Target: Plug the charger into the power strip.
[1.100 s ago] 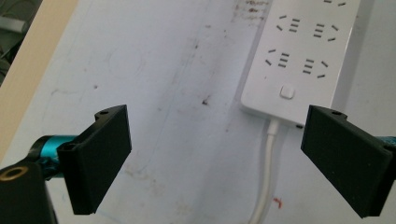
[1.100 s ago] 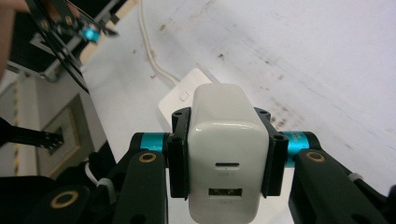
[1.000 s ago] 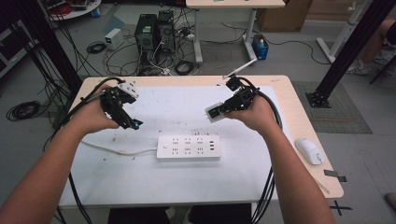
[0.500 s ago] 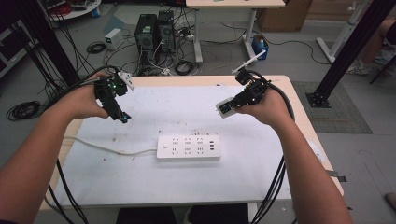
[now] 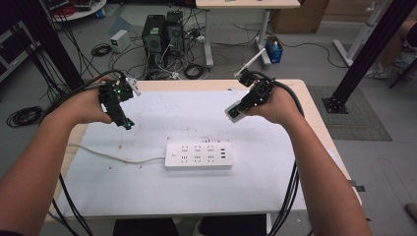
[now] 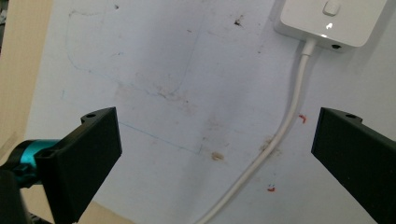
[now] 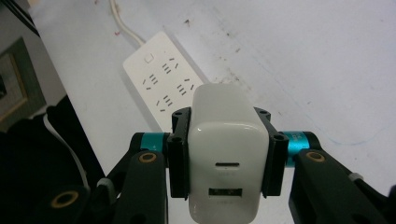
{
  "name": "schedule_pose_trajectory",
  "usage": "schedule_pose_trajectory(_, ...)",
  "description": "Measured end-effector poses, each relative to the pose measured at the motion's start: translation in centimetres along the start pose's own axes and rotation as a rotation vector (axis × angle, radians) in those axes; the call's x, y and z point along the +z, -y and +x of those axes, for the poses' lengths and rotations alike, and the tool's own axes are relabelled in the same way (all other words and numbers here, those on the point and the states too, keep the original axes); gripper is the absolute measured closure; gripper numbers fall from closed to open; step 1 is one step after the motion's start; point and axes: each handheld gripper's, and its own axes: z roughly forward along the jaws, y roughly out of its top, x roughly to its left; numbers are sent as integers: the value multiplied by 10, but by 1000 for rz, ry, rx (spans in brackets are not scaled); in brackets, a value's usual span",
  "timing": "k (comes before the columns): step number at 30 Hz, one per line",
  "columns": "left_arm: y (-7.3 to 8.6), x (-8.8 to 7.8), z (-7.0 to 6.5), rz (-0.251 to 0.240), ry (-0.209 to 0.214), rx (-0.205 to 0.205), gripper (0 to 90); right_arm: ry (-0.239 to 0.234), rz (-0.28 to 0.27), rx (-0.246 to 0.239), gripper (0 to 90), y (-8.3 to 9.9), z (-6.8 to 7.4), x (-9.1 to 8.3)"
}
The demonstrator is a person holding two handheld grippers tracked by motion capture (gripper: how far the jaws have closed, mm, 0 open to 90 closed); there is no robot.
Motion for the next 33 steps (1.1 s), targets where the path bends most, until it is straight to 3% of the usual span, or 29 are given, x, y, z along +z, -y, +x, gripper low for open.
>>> schedule_pose_trajectory(8,11,8,-4,-6,-8,-19,16,-4,127,-129,622,-19,5,37)
schedule_pose_trajectory(17,23,11,-6,-12,3,-44,16,14,269,-272,623,-25,16,72)
schedule_pose_trajectory(24,31,13,-5,-4,-6,-46,16,1,313,-324,623,-28,25,90)
schedule_pose_trajectory(25,36,15,-5,-4,-7,-55,16,-1,341,-343,623,-27,29,103)
schedule_pose_trajectory(33,46,17,-5,-2,0,-74,16,1,428,-433,623,-27,36,133)
